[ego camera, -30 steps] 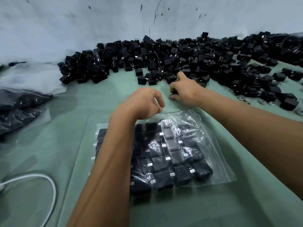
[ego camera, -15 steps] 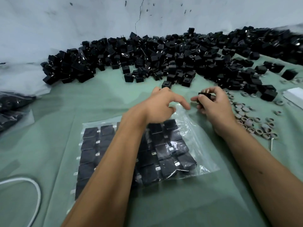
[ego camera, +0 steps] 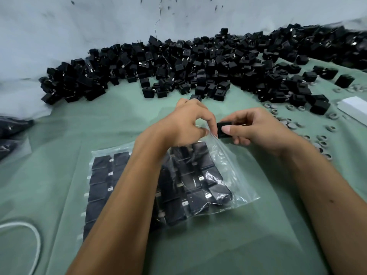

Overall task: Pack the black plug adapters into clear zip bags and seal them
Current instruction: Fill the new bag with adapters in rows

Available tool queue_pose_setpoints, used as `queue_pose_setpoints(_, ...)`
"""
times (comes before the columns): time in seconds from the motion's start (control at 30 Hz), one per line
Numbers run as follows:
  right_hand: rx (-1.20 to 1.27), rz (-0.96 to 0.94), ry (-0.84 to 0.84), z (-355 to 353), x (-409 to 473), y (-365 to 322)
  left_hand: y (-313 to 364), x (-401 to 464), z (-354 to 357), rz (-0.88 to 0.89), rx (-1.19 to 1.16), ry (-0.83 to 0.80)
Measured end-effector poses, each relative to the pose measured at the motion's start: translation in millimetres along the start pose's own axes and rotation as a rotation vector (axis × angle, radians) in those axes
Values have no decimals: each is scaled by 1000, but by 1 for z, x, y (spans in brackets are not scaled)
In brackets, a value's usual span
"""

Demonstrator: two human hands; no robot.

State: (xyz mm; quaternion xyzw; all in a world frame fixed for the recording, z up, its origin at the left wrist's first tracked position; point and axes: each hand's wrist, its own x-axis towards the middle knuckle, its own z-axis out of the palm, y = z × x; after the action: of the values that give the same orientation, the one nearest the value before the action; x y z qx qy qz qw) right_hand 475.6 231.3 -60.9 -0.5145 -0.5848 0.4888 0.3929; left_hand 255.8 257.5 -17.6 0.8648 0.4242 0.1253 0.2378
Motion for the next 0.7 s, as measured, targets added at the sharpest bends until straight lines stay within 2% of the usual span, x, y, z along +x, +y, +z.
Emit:
queue_pose_setpoints(0.17, -47, -22, -50, 9, 0, 0, 0, -3, -5, 37, -2, 50)
queue_pose_setpoints(0.5, -89, -112, 213, 40, 8, 9, -1, 1, -3, 63, -61, 75)
queue_pose_setpoints(0.57, -129, -101, 212, 43, 8, 9, -3, 2, -3, 29, -103, 99)
queue_pose_setpoints(0.7, -227, -88, 262, 51, 10, 7, -13, 0, -6, -155, -136, 167)
